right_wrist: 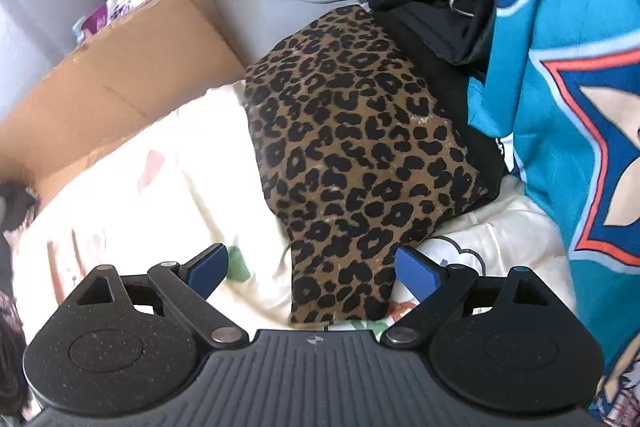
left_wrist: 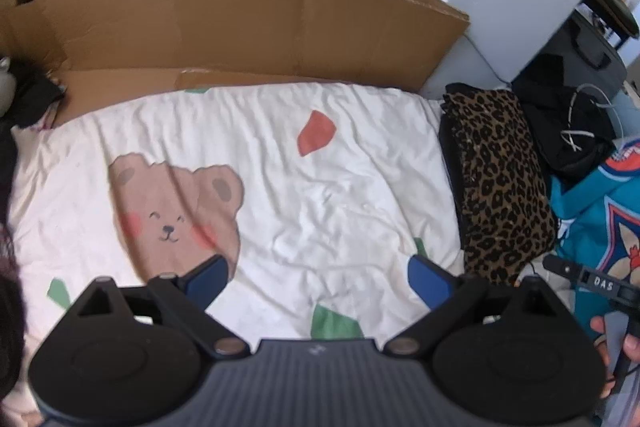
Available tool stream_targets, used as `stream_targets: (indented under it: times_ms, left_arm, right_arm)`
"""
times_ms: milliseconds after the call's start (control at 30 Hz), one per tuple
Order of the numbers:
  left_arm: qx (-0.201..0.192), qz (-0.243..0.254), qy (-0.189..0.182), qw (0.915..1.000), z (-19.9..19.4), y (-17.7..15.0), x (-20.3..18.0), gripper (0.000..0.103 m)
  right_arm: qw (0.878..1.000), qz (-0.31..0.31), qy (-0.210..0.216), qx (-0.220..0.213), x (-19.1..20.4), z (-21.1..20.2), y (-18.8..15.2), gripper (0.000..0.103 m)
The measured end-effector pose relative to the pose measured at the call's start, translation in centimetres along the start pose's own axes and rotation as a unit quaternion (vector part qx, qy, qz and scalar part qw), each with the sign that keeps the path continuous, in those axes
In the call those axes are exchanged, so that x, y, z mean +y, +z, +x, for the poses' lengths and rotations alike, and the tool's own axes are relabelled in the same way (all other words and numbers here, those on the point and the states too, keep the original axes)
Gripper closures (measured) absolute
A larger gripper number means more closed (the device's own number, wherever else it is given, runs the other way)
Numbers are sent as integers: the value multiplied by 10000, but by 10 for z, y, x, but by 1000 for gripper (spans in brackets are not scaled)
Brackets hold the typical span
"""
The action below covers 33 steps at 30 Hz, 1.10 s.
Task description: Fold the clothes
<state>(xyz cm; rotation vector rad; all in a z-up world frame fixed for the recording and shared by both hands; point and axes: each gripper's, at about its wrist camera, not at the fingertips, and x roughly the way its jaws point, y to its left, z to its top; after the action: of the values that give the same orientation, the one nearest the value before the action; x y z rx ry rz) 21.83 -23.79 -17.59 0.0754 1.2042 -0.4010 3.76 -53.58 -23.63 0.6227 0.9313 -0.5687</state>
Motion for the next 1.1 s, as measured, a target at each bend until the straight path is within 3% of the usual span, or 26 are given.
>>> stream_targets:
  times_ms: [367, 667, 1000, 1100]
  left_arm:
    - [-316, -319, 286, 9986, -86, 29, 13, 2]
    - [-359, -760, 244, 9962, -172, 21, 35, 1]
    - [-711, -1163, 298, 9902, -273, -3, 81, 1]
    - [-982, -1192, 327, 9875, -307, -8, 92, 1]
  right_arm:
    - [9998, -68, 40, -173, 50, -88, 40, 9]
    - [9995, -248, 47, -209, 79, -177, 49, 9]
    - [9972, -283, 256, -642, 106, -264, 46, 8]
    - [9967, -248, 330, -694, 114, -283, 42, 8]
